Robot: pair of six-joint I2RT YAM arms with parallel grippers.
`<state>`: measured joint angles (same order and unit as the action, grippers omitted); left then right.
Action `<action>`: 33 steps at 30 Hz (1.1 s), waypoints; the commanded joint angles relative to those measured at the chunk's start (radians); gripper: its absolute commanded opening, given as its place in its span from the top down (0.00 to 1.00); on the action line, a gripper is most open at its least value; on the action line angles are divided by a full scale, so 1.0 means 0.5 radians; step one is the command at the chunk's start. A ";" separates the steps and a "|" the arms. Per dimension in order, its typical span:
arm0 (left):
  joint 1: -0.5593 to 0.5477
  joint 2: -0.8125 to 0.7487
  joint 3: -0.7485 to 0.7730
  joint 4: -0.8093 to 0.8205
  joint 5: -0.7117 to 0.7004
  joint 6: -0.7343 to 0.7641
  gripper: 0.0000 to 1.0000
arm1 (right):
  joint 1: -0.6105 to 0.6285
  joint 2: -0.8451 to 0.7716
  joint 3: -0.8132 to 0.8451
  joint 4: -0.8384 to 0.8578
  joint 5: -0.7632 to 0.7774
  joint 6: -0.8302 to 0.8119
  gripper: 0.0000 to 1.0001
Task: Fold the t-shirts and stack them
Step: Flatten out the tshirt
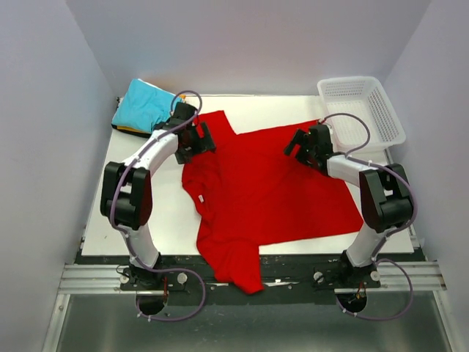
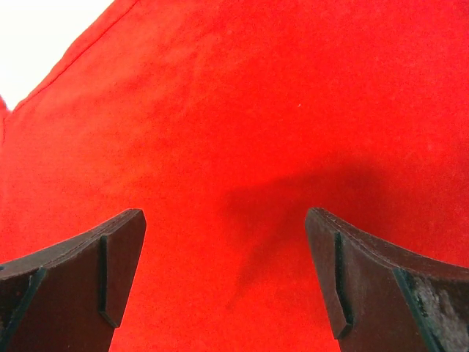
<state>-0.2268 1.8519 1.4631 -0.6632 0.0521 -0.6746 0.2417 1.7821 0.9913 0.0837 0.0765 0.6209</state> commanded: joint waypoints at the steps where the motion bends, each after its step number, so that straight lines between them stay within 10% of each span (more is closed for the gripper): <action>1: -0.294 -0.281 -0.347 0.442 0.667 0.090 0.01 | -0.001 -0.145 -0.104 -0.010 -0.138 -0.033 0.00; 14: -0.645 -0.652 -1.087 0.443 0.240 -0.164 0.01 | 0.096 -0.077 -0.082 -0.113 -0.057 -0.079 0.00; 25: -0.150 -1.039 -1.156 -0.198 -0.817 -0.349 0.02 | 0.095 0.073 0.042 -0.349 0.118 -0.040 0.00; 33: -0.067 -1.139 -1.079 0.251 -0.124 -0.189 0.01 | 0.095 -0.182 -0.065 -0.253 -0.044 -0.100 0.00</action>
<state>-0.2218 1.3376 0.9272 -0.7082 -0.2359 -0.8074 0.2897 1.7729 0.9993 -0.0238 0.0883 0.5922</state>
